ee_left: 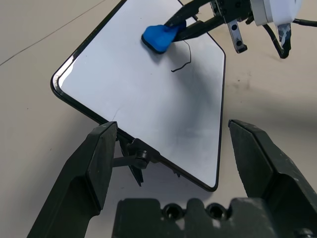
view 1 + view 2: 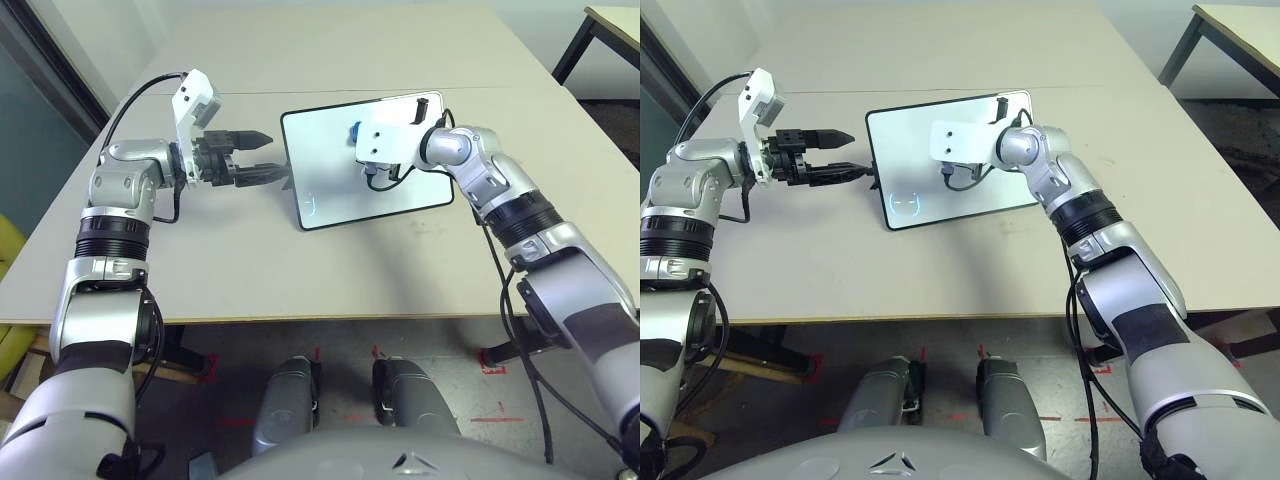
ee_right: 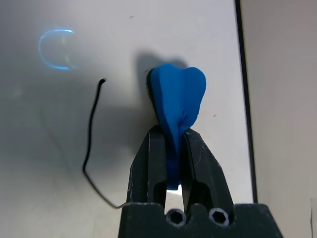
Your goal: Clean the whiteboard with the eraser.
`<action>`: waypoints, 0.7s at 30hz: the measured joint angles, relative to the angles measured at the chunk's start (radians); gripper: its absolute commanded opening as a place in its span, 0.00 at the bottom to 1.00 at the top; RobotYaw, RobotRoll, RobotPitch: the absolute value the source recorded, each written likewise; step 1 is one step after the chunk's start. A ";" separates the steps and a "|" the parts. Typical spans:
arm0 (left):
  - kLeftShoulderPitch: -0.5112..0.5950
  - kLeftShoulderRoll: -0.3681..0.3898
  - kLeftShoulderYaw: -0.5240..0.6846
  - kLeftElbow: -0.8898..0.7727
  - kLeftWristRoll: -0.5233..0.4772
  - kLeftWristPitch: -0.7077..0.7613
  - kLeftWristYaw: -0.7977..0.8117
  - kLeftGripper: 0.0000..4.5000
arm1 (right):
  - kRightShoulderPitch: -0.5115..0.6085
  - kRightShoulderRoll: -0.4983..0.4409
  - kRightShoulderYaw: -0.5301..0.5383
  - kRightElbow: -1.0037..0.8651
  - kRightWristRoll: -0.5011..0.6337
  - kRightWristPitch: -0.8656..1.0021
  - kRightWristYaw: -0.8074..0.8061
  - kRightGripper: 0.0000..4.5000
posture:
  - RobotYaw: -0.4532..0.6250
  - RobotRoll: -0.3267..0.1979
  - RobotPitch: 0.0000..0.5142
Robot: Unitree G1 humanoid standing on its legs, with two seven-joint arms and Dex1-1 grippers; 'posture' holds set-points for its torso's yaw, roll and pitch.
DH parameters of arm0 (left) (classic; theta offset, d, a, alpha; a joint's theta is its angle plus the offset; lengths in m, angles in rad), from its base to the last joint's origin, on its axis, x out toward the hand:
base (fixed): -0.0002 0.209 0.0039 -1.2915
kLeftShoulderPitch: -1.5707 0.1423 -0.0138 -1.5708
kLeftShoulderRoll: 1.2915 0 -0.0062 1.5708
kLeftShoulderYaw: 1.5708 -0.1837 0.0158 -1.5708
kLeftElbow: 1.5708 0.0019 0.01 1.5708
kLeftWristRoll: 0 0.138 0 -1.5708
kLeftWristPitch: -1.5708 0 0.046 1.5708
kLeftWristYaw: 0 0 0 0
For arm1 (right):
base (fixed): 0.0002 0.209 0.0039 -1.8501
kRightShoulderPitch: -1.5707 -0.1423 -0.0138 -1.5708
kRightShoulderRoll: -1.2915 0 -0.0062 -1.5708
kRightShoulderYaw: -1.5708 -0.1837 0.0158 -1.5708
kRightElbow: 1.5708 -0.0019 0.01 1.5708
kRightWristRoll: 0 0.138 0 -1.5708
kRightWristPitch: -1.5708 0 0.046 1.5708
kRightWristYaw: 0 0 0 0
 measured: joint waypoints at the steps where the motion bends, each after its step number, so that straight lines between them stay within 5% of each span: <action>1: 0.000 0.000 0.000 0.001 0.000 0.000 0.000 1.00 | 0.013 -0.012 0.000 -0.012 0.000 0.000 0.004 0.04 | 0.57 0.62 0.16; 21: -0.007 -0.007 -0.001 0.021 0.001 -0.011 -0.002 1.00 | 0.128 -0.137 -0.019 -0.113 0.011 0.036 0.043 0.04 | 0.55 0.62 0.17</action>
